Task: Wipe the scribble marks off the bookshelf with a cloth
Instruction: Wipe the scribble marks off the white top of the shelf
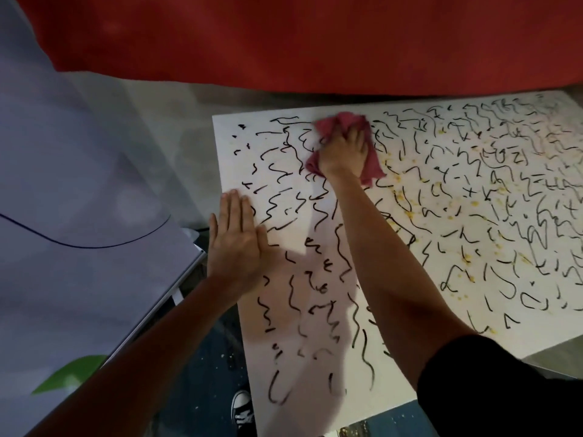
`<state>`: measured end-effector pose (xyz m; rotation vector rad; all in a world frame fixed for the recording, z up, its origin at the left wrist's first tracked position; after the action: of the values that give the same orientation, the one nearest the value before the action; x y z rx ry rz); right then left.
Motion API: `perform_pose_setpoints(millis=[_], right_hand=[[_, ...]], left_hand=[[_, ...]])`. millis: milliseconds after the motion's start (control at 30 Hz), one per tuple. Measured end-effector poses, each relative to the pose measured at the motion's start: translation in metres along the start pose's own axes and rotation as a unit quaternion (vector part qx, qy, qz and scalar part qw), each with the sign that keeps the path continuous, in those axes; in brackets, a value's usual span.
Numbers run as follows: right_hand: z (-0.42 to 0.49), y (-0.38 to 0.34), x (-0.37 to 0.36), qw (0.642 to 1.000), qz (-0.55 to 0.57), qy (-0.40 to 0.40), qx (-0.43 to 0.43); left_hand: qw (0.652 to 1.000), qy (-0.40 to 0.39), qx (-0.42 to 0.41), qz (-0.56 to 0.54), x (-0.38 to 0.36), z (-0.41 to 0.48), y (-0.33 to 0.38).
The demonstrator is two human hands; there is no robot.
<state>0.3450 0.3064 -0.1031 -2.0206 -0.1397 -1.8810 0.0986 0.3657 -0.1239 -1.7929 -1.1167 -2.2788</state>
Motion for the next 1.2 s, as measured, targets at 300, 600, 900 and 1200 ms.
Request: perform_pose_setpoints(millis=[300,600,900,1200], right_hand=[[-0.084,-0.131,-0.029,0.955,-0.046,-0.054,0.288],[-0.036,0.025,0.004,1.000,0.007,0.016,-0.003],[-0.104,0.191,0.137,0.974,0.101,0.193,-0.056],[-0.144,0.398,0.112,0.962,-0.003,0.086,-0.258]], left_hand=[[1.000,0.018,-0.007,-0.008,-0.001,0.004,0.001],[1.000,0.016,-0.009,-0.011,0.002,0.004,0.002],[0.998,-0.020,-0.006,0.062,0.003,0.002,0.008],[0.993,-0.039,0.049,0.100,-0.014,-0.022,0.048]])
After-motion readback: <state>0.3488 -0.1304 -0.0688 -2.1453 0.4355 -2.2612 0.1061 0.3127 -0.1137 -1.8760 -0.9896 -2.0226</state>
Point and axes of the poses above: each hand's wrist, its own z-axis towards the middle knuckle, its own x-axis out of the back of the hand, y = z × x, the point moved 10 cm from there along z, towards the middle knuckle, and after that the axes turned 6 degrees about -z, right-handed, at the moved point
